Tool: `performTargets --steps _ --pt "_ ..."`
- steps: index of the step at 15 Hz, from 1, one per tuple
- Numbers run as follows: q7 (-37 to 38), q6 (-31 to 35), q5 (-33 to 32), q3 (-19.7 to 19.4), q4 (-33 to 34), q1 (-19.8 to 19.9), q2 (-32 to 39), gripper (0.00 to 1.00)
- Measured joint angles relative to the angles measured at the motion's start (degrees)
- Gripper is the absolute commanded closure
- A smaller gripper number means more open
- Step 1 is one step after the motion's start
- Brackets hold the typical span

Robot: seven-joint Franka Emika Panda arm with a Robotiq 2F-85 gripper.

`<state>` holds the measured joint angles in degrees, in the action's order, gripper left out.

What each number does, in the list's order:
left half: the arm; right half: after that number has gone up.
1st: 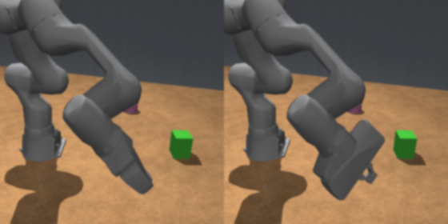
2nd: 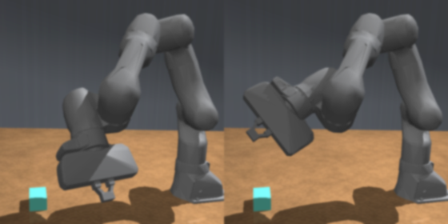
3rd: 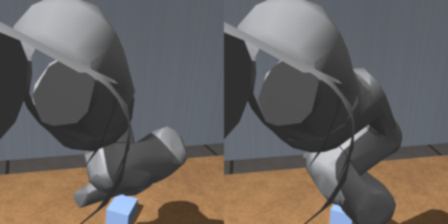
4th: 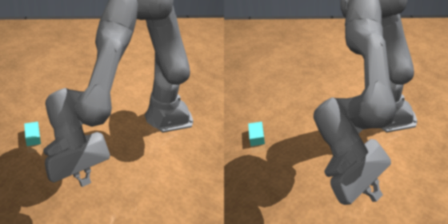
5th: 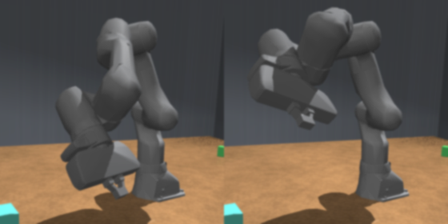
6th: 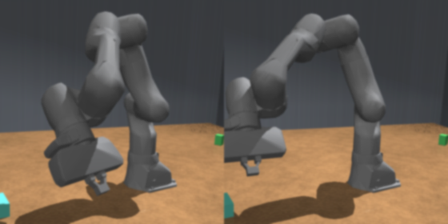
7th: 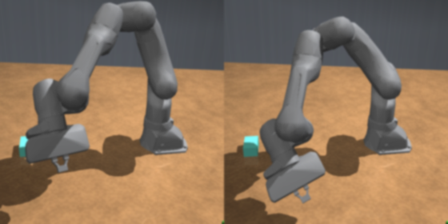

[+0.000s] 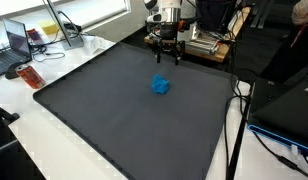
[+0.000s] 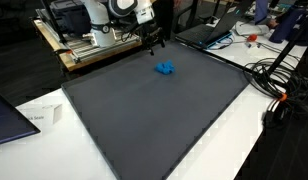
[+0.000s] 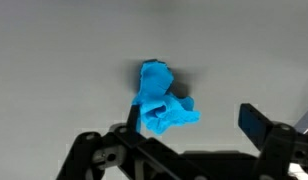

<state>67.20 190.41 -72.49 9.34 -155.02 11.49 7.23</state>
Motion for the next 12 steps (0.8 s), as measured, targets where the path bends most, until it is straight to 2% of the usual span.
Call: performTargets --steps 3,5,10,12 --pt "0.25 -0.01 0.19 0.0 0.04 0.03 0.0 0.0" --pt "-0.92 -0.01 5.75 -0.69 0.02 -0.97 -0.03 0.0" --pt "6.71 -1.96 11.73 0.34 0.43 -1.0 -0.32 0.0" --pt "5.57 -3.81 20.05 -0.09 -0.18 -3.19 -0.13 0.0"
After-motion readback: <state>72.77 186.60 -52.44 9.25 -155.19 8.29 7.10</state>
